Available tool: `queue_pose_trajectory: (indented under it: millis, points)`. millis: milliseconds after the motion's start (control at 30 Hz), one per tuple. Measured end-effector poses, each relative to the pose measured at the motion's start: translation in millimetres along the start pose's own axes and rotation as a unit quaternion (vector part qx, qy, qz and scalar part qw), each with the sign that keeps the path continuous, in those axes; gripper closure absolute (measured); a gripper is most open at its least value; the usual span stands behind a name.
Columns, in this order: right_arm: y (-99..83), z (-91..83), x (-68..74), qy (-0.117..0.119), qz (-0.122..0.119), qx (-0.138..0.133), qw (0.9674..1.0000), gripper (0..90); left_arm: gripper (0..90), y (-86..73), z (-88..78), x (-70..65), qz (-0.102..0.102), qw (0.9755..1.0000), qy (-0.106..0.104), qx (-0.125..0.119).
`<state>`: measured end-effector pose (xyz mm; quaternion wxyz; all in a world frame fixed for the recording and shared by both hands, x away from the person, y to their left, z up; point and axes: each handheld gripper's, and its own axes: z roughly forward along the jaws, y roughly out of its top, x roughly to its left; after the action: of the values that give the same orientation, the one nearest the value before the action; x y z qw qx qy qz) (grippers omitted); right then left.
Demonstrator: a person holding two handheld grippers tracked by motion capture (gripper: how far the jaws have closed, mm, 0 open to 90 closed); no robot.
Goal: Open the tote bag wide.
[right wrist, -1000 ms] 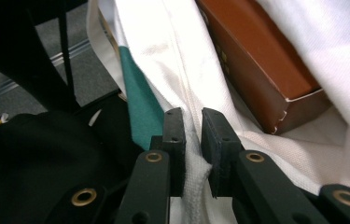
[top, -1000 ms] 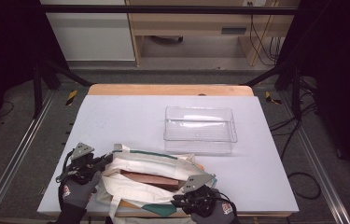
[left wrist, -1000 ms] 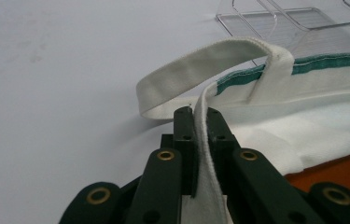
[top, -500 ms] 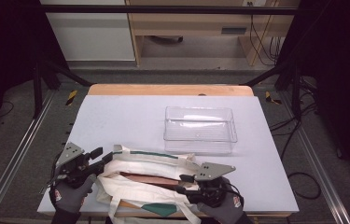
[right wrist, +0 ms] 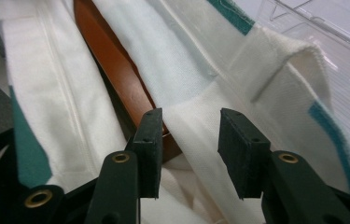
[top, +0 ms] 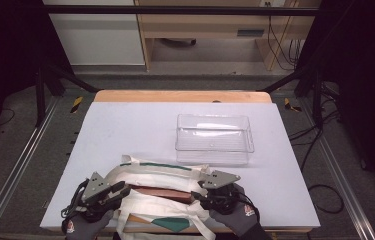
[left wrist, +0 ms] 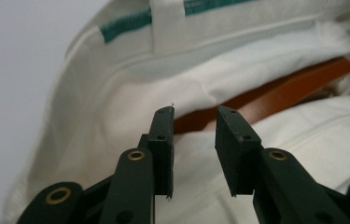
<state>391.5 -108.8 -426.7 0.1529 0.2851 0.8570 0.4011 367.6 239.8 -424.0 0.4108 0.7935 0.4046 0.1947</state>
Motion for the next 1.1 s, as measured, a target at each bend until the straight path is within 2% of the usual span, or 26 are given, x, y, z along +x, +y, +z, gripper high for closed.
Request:
queue_pose_trajectory:
  millis: [67, 167, 267, 367, 400, 433, 467, 633, 667, 733, 800, 867, 900, 967, 1100]
  points:
    - [-2.3, 6.0, 0.6, -0.005, -0.012, 0.013, 0.9998, 58.2, 63.0, -6.3, 1.7, 1.5, 0.003, 0.9998, -0.014, 0.014]
    - [-3.7, 8.6, 0.8, -0.008, -0.016, 0.015, 0.9997, 59.4, 60.0, -10.4, 2.8, 1.3, 0.007, 0.9996, -0.019, 0.021]
    - [-4.0, 10.8, -0.7, -0.015, -0.023, 0.019, 0.9994, 68.7, 57.5, -15.5, 2.1, 0.7, 0.01, 0.9991, -0.027, 0.031]
    - [-3.9, 11.9, 0.1, -0.022, -0.033, 0.024, 0.9989, 80.7, 55.8, -18.1, 2.2, -0.7, 0.014, 0.9989, -0.028, 0.035]
    - [-3.9, 11.9, 0.1, -0.022, -0.033, 0.024, 0.9989, 80.7, 55.7, -18.1, 2.2, -0.7, 0.014, 0.9989, -0.028, 0.035]
    - [-3.3, 12.6, 0.7, -0.026, -0.042, 0.025, 0.9985, 88.7, 55.5, -18.2, 2.9, -0.9, 0.014, 0.9989, -0.027, 0.036]
    - [-2.3, 12.0, 0.6, -0.027, -0.042, 0.027, 0.9984, 89.6, 55.2, -18.2, 3.0, -0.9, 0.013, 0.9989, -0.026, 0.036]
    - [7.1, 2.5, -4.7, -0.034, -0.02, 0.009, 0.9992, 90.0, 55.3, -18.7, 5.0, -1.6, 0.016, 0.9988, -0.025, 0.04]
    - [12.2, -0.7, -10.0, -0.04, -0.006, -0.004, 0.9992, 90.0, 55.3, -19.0, 5.9, -2.0, 0.017, 0.9987, -0.024, 0.042]
    - [14.2, -0.2, -12.4, -0.045, -0.001, -0.007, 0.999, 90.0, 55.4, -19.6, 7.1, -1.8, 0.018, 0.9985, -0.024, 0.045]
    - [15.5, 11.0, -18.9, -0.066, 0.004, 0.007, 0.9978, 90.0, 55.6, -20.2, 8.6, -1.7, 0.016, 0.9982, -0.026, 0.051]
    - [12.8, 22.2, -23.4, -0.077, 0.014, 0.019, 0.9968, 89.8, 55.6, -20.6, 9.9, -2.2, 0.018, 0.9979, -0.027, 0.056]
    - [12.8, 22.2, -23.4, -0.077, 0.014, 0.019, 0.9968, 89.8, 55.6, -20.6, 9.9, -2.2, 0.018, 0.9979, -0.027, 0.056]
    - [7.0, 35.0, -30.8, -0.071, 0.034, 0.024, 0.9966, 89.2, 55.6, -20.9, 11.1, -2.3, 0.018, 0.9976, -0.029, 0.061]
    - [0.9, 40.5, -33.4, -0.062, 0.046, 0.023, 0.9968, 88.9, 55.7, -21.0, 11.5, -1.9, 0.017, 0.9976, -0.03, 0.061]
